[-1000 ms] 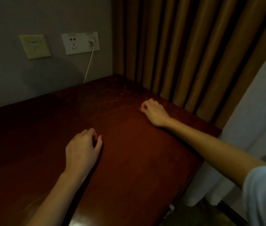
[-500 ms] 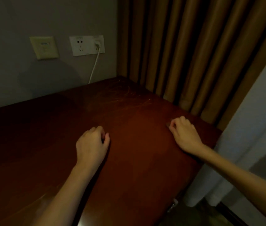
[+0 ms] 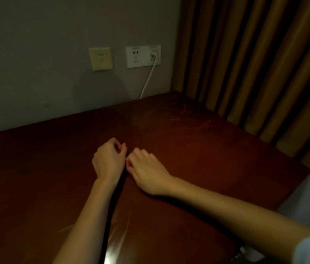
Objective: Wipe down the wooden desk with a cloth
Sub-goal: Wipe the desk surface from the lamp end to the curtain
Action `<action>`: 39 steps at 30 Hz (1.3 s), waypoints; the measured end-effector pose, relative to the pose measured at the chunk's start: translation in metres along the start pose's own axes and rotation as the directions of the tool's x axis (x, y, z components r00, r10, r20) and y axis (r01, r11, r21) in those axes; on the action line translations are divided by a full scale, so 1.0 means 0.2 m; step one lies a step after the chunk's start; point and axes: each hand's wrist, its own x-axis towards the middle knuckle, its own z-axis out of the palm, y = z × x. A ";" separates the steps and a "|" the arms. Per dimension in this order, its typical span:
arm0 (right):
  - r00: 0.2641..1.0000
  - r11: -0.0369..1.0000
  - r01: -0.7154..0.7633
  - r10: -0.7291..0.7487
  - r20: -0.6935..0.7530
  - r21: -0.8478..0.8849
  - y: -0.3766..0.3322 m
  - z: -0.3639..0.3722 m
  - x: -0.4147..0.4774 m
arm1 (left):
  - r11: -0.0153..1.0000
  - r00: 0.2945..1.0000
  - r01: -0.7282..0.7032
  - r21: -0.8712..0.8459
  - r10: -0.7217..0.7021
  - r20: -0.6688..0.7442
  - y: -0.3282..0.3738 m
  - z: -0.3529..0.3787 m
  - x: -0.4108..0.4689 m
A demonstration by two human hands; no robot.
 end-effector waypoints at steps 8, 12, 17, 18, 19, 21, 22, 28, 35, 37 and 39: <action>0.924 0.924 -0.383 0.382 -0.018 -0.023 0.60 -0.09 0.25 | 0.998 0.998 -0.049 0.050 0.047 0.030 -0.01 0.01 0.01; 0.900 0.900 -0.432 0.428 -0.080 -0.059 0.67 -0.16 0.03 | 0.994 0.996 -0.092 0.066 0.091 0.019 -0.01 0.03 0.01; 0.979 0.979 -0.200 0.198 -0.051 -0.046 0.32 -0.12 -0.14 | 0.992 0.993 -0.113 0.058 0.112 0.024 0.00 0.05 0.00; 0.989 0.989 -0.142 0.141 -0.033 -0.031 0.25 -0.10 -0.13 | 0.992 0.993 -0.115 0.059 0.114 0.021 0.00 0.05 0.00; 0.996 0.996 -0.088 0.088 -0.022 -0.015 0.20 -0.08 -0.09 | 0.992 0.993 -0.114 0.061 0.113 0.014 0.00 0.06 0.00; 1.000 1.000 -0.022 0.022 -0.004 0.011 0.16 -0.04 0.03 | 0.992 0.993 -0.115 0.047 0.115 -0.004 0.00 0.06 0.00; 1.000 1.000 -0.019 0.019 0.005 0.012 0.16 -0.01 0.10 | 0.993 0.993 -0.116 0.033 0.116 -0.017 0.00 0.06 0.01; 0.966 0.964 -0.259 0.259 -0.001 0.054 0.48 0.00 0.45 | 0.983 0.988 -0.152 0.100 0.153 0.004 -0.02 0.07 0.01; 0.819 0.821 -0.570 0.567 -0.084 -0.015 0.98 -0.22 0.12 | 0.983 0.986 -0.168 0.081 0.168 0.008 -0.02 0.07 0.01; 0.832 0.834 -0.549 0.541 -0.126 -0.046 0.89 -0.21 0.02 | 0.981 0.984 -0.176 0.082 0.176 0.005 -0.02 0.08 0.01; 0.882 0.883 -0.465 0.456 -0.119 -0.061 0.73 -0.17 0.00 | 0.980 0.983 -0.182 0.082 0.182 0.009 -0.02 0.08 0.02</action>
